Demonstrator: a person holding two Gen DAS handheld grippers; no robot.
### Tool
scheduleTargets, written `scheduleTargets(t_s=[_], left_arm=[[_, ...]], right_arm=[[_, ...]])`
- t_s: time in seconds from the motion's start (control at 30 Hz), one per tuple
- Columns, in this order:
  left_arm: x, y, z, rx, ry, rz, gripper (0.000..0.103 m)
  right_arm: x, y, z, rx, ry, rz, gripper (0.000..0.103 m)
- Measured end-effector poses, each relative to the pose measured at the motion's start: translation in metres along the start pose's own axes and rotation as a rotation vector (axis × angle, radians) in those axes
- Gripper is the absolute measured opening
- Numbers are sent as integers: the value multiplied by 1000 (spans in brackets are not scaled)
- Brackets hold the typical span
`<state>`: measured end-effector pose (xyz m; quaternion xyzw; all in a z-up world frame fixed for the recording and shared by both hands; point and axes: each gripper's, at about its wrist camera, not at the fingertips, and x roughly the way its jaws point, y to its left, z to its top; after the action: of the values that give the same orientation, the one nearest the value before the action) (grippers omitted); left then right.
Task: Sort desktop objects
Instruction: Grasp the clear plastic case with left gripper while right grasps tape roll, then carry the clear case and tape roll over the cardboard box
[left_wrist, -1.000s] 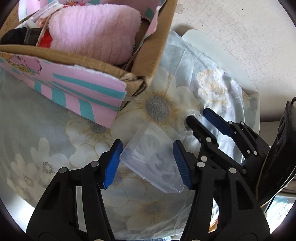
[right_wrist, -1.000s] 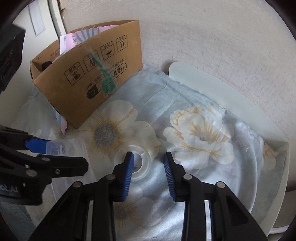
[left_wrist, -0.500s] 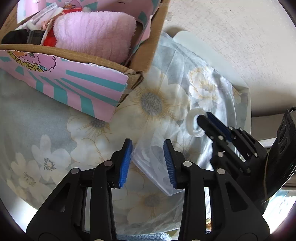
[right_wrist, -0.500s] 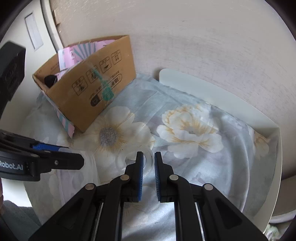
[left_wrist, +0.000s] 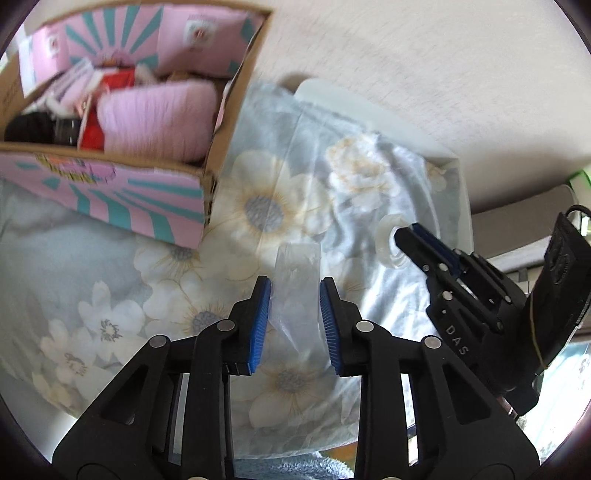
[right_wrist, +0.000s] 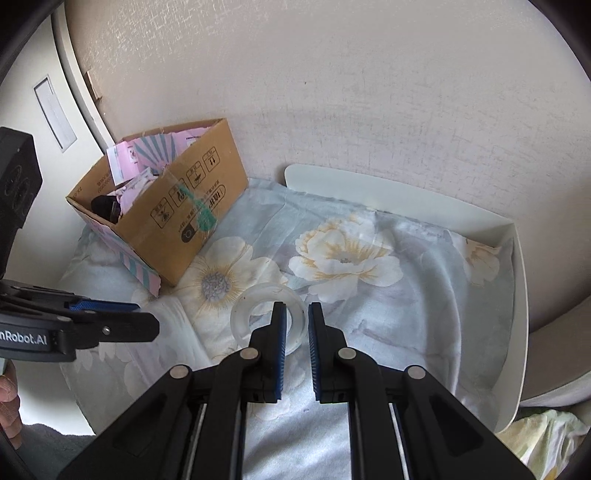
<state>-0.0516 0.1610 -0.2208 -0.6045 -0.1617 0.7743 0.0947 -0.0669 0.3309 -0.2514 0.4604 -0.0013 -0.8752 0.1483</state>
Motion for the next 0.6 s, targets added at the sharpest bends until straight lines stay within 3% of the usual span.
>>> scheduleTargets(t_s=[0.4,0.6], left_arm=[[-32,-7,10,54,-76,-33,23],[-82,-3,28,101,-218,-10,23]], right_arm=[[-39,14,12,7,-74,-34,11],[-56,32,30,-20,-110,-37,11]])
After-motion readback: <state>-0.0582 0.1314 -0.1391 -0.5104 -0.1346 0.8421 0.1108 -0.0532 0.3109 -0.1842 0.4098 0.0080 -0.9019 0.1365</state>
